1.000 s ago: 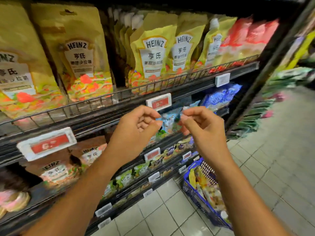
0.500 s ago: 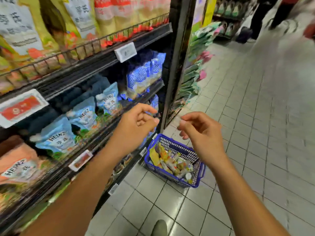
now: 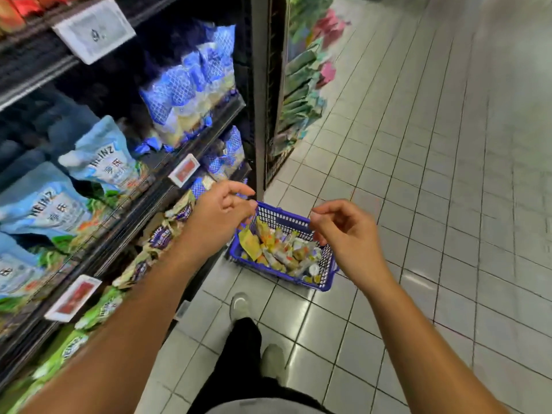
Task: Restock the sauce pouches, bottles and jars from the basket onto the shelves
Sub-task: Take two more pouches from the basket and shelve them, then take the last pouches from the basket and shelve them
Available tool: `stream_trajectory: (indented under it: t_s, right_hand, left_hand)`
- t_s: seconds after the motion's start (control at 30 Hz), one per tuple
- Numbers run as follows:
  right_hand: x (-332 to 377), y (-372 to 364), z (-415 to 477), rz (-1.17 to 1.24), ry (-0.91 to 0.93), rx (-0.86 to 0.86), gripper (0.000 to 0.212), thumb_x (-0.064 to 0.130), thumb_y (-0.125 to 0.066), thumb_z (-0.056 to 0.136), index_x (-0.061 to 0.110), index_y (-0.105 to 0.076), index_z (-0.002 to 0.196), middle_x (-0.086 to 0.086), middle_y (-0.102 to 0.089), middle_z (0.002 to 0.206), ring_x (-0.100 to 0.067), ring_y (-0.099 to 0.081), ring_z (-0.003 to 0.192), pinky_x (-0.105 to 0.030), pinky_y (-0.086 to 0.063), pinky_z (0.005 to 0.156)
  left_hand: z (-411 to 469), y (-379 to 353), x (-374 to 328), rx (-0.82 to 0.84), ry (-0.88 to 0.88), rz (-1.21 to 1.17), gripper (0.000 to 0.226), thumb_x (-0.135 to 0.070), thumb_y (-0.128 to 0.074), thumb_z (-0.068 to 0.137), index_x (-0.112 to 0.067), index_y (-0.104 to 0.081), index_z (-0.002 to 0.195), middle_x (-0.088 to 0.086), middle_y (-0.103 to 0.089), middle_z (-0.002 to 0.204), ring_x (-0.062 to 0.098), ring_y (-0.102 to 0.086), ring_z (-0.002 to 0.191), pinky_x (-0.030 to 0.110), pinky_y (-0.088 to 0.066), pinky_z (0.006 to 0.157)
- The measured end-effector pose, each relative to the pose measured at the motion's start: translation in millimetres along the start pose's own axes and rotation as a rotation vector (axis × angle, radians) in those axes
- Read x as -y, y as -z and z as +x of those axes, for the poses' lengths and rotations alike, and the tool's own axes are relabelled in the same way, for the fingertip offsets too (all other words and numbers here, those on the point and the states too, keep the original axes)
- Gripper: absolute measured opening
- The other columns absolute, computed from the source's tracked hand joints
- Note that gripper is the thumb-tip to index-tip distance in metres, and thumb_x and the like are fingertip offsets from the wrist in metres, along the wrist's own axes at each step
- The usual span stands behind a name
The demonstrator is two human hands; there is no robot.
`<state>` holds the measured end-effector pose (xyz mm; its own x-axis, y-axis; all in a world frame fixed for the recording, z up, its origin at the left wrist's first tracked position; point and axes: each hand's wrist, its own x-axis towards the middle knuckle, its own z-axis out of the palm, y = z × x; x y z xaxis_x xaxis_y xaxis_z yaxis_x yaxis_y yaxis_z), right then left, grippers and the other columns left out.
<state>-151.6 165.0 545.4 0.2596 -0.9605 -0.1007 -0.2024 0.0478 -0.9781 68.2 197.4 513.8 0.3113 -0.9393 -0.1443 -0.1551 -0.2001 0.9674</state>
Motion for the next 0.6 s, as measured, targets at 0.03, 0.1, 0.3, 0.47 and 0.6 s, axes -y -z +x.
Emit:
stream_trajectory:
  t_s: [0.03, 0.1, 0.3, 0.47, 0.6]
  right_hand:
    - [-6, -1, 8, 0.001, -0.014, 0.004, 0.013, 0.0, -0.065, 0.092, 0.012, -0.066, 0.086, -0.016, -0.066, 0.073, -0.008, -0.058, 0.062, -0.021, -0.049, 0.058]
    - [-17, -4, 25, -0.014, -0.045, 0.005, 0.017, 0.002, -0.064, 0.093, 0.017, -0.066, 0.085, -0.009, -0.068, 0.075, -0.006, -0.061, 0.063, -0.018, -0.051, 0.057]
    - [-53, -20, 86, -0.083, -0.138, -0.01, 0.015, 0.003, -0.064, 0.094, 0.015, -0.067, 0.087, -0.02, -0.069, 0.08, -0.009, -0.063, 0.066, -0.019, -0.053, 0.064]
    - [-86, -40, 134, -0.113, -0.229, 0.024, 0.006, -0.001, -0.061, 0.094, -0.001, -0.067, 0.094, -0.031, -0.065, 0.087, -0.017, -0.06, 0.07, -0.034, -0.055, 0.073]
    - [-128, -53, 162, -0.132, -0.283, 0.038, 0.012, -0.007, -0.057, 0.092, 0.0, -0.067, 0.09, -0.031, -0.065, 0.09, -0.016, -0.06, 0.071, -0.024, -0.054, 0.067]
  left_hand:
    - [10, 0, 7, -0.005, 0.026, -0.009, 0.016, -0.01, -0.066, 0.091, -0.027, -0.064, 0.093, -0.001, -0.07, 0.067, 0.006, -0.063, 0.061, 0.017, -0.051, 0.057]
    - [30, 1, 22, -0.007, 0.082, -0.031, 0.015, -0.013, -0.066, 0.09, -0.027, -0.065, 0.093, 0.001, -0.072, 0.071, 0.007, -0.064, 0.061, 0.018, -0.052, 0.056]
    - [94, 0, 67, 0.013, 0.228, -0.05, 0.013, -0.01, -0.064, 0.092, -0.022, -0.063, 0.097, -0.002, -0.071, 0.067, 0.005, -0.064, 0.06, 0.017, -0.052, 0.055]
    - [140, -3, 110, 0.036, 0.363, -0.019, 0.013, -0.008, -0.062, 0.091, -0.02, -0.063, 0.096, -0.005, -0.07, 0.063, 0.003, -0.061, 0.054, 0.017, -0.05, 0.05]
    - [166, -11, 153, 0.068, 0.474, -0.014, 0.011, -0.005, -0.06, 0.09, -0.014, -0.063, 0.097, -0.004, -0.066, 0.059, 0.007, -0.057, 0.052, 0.018, -0.047, 0.048]
